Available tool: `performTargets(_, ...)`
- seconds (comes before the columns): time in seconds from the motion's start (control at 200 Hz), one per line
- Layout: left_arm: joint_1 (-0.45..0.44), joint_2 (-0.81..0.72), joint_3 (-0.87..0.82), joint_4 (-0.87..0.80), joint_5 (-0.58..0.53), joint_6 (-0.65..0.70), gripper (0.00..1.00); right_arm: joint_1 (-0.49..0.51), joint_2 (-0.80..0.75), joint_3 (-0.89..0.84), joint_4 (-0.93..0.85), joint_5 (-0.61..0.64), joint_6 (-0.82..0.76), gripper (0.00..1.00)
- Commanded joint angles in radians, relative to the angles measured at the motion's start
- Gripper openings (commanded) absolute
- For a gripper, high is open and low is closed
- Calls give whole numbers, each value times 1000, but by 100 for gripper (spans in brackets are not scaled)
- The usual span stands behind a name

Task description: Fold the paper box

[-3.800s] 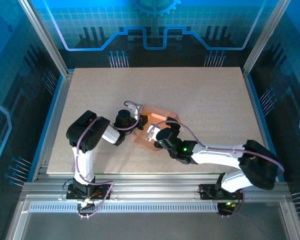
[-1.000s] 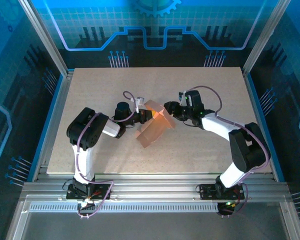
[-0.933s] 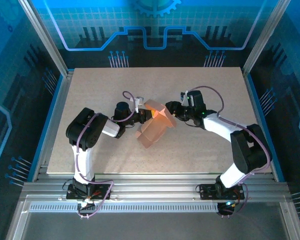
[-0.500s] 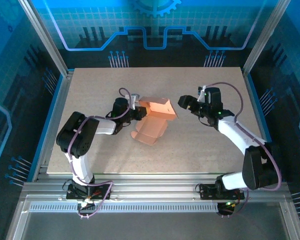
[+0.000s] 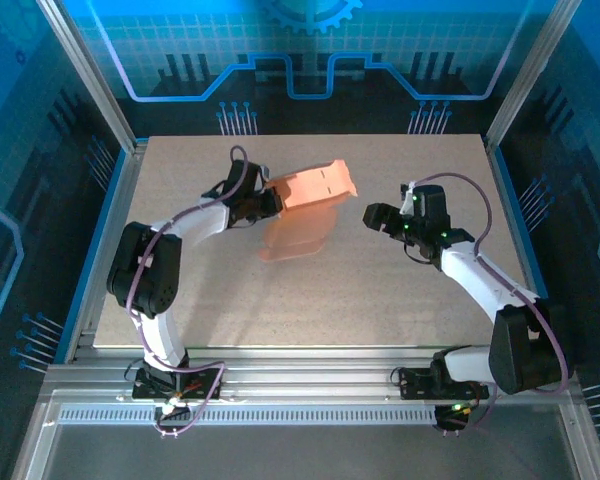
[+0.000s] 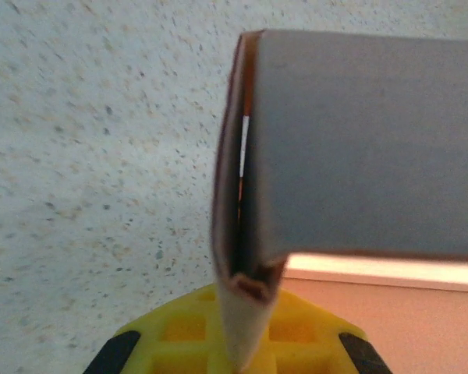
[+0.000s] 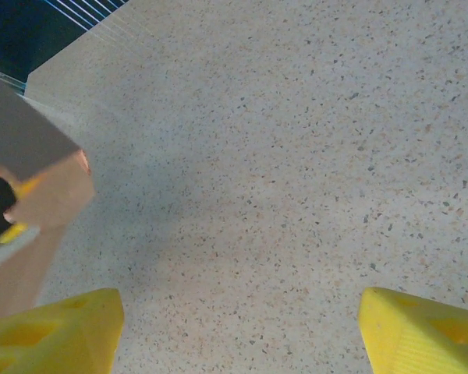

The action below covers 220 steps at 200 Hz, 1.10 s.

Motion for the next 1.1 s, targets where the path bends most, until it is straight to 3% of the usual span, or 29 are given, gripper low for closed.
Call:
performTargets(0.0, 7, 24, 143, -448, -54, 87, 0, -15, -30, -10, -10, 25, -32, 80)
performTargets(0.145, 14, 127, 344, -776, -54, 195, 0, -23, -20, -10, -2, 28, -43, 80)
performTargets(0.48, 9, 265, 506, -1085, -204, 354, 0, -57, 22, 4, 15, -10, -64, 80)
performTargets(0.545, 0, 284, 511, -1113, -252, 369, 0, -69, 28, 7, 16, -24, -61, 80)
performTargets(0.705, -6, 316, 523, -1137, -232, 429, 0, -86, 36, 15, 12, -42, -59, 80)
performTargets(1.096, -11, 422, 656, -1139, -238, 445, 29, -97, 76, 82, -10, -40, -91, 80)
